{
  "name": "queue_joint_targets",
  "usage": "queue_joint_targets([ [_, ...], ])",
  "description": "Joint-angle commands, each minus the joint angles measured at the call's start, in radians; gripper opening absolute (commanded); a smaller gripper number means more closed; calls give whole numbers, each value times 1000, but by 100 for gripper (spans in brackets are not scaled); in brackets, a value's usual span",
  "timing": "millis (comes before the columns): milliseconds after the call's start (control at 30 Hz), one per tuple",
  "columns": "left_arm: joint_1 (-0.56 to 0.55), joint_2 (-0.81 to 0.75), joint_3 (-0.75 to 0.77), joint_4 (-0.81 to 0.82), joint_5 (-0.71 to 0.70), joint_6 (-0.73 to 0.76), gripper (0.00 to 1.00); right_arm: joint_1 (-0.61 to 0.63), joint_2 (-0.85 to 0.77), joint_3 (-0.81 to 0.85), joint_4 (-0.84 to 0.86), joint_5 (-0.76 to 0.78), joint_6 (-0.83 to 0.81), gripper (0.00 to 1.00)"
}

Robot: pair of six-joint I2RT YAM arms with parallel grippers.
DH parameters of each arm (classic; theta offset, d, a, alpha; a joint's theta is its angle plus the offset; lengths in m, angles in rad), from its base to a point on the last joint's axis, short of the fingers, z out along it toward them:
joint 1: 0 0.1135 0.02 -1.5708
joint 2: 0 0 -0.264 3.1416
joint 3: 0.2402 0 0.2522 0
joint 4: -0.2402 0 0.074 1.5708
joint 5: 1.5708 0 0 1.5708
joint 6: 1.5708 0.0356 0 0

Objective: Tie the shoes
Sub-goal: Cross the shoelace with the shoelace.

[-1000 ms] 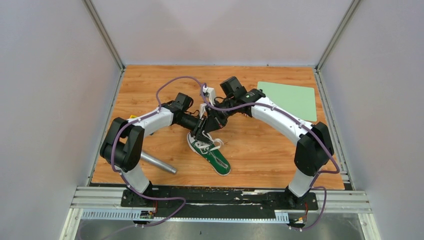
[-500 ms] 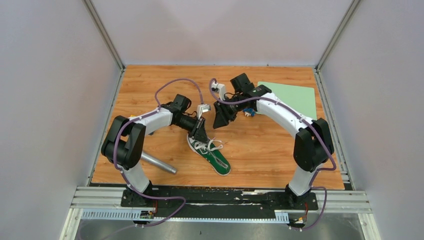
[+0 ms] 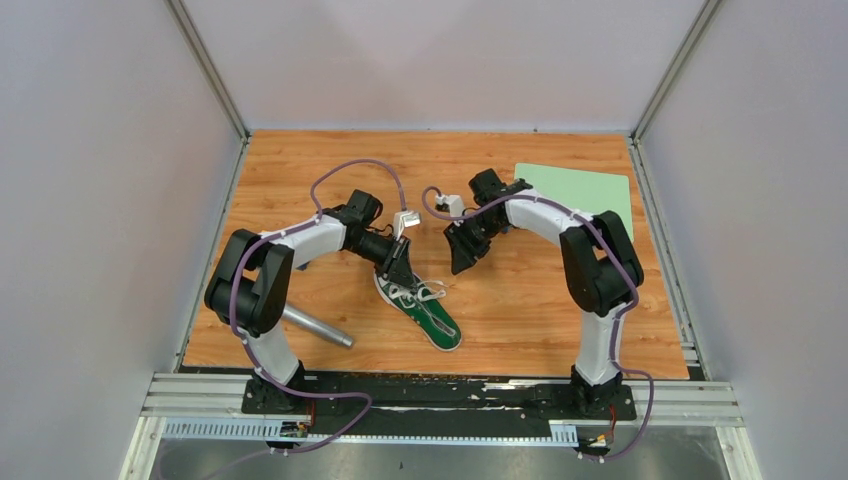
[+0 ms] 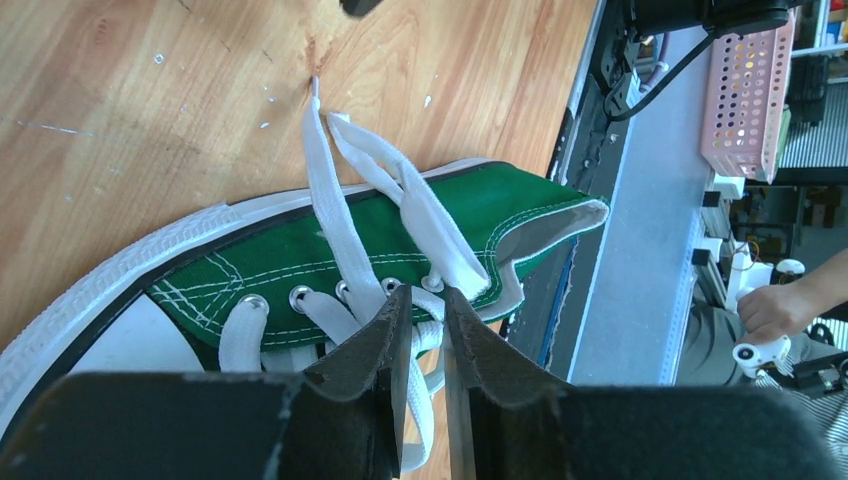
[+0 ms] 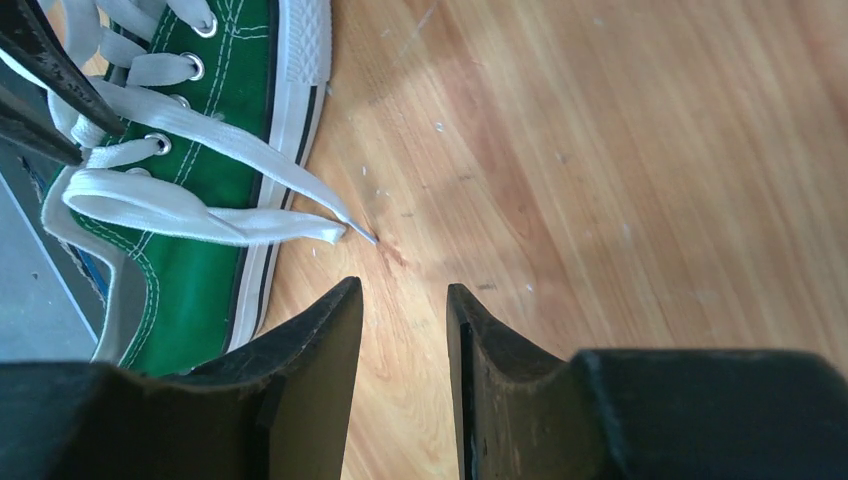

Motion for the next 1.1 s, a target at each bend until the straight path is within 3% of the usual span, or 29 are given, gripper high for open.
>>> queue_joint_targets([
  [0,4,-3,34,-24,34,35,26,50,29,36,14,-27,-84,38],
  [167,3,-8,30,-27,23,42,25,55,21,43,18,-73,-77,37],
  [300,4,-8,43,-51,2,48,34,51,-95,-35,32,-179,-139,39],
  [433,4,-9,64,-72,-42,56,36,60,-137,-49,63,-177,-143,40],
  [733,34,-16,76,-78,-21,-4,36,132,-64,-4,112,-197,-128,41],
  [1067,73,-14,65,-70,-34,-18,46,172,-19,8,135,-209,-108,39],
])
